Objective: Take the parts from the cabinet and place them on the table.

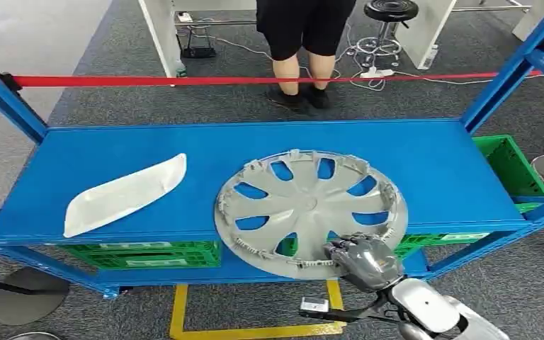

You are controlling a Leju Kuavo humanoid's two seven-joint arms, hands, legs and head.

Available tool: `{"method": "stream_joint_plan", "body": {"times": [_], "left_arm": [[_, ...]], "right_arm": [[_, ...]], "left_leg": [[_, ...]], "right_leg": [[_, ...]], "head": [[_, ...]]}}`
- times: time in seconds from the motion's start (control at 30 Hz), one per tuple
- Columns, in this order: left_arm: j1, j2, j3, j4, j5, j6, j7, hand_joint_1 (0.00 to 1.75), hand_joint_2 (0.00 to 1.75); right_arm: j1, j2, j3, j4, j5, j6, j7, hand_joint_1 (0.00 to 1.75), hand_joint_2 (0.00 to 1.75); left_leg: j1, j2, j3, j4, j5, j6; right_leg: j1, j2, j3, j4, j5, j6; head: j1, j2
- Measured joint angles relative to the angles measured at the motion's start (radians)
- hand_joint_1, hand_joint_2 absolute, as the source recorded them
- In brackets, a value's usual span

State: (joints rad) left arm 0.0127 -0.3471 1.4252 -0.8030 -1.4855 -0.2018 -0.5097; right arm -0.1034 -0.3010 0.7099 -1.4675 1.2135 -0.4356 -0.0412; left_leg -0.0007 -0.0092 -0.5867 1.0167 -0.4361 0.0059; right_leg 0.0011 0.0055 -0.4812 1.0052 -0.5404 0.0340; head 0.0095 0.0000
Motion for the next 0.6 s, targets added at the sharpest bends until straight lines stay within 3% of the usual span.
{"method": "stream_joint_plan", "body": {"times": [0.43, 0.6], "left_arm": [[-0.006, 0.0, 0.003, 0.0, -0.003, 0.017, -0.03, 0.0, 1.75], [-0.005, 0.0, 0.004, 0.0, -0.003, 0.022, -0.042, 0.0, 1.75]], "right_arm": [[0.058, 0.03, -0.026, -0.139, -0.059, -0.134, -0.062, 1.75, 1.75], [0.117, 0.08, -0.061, -0.208, -0.092, -0.202, -0.104, 1.75, 1.75]], "left_leg": [[0.0, 0.0, 0.0, 0.0, 0.0, 0.0], [0.0, -0.001, -0.001, -0.001, 0.0, 0.0]], "right_leg": [[0.0, 0.0, 0.0, 0.0, 0.0, 0.0], [0.0, 0.0, 0.0, 0.0, -0.001, 0.0]], "head": [[0.0, 0.0], [0.0, 0.0]]}}
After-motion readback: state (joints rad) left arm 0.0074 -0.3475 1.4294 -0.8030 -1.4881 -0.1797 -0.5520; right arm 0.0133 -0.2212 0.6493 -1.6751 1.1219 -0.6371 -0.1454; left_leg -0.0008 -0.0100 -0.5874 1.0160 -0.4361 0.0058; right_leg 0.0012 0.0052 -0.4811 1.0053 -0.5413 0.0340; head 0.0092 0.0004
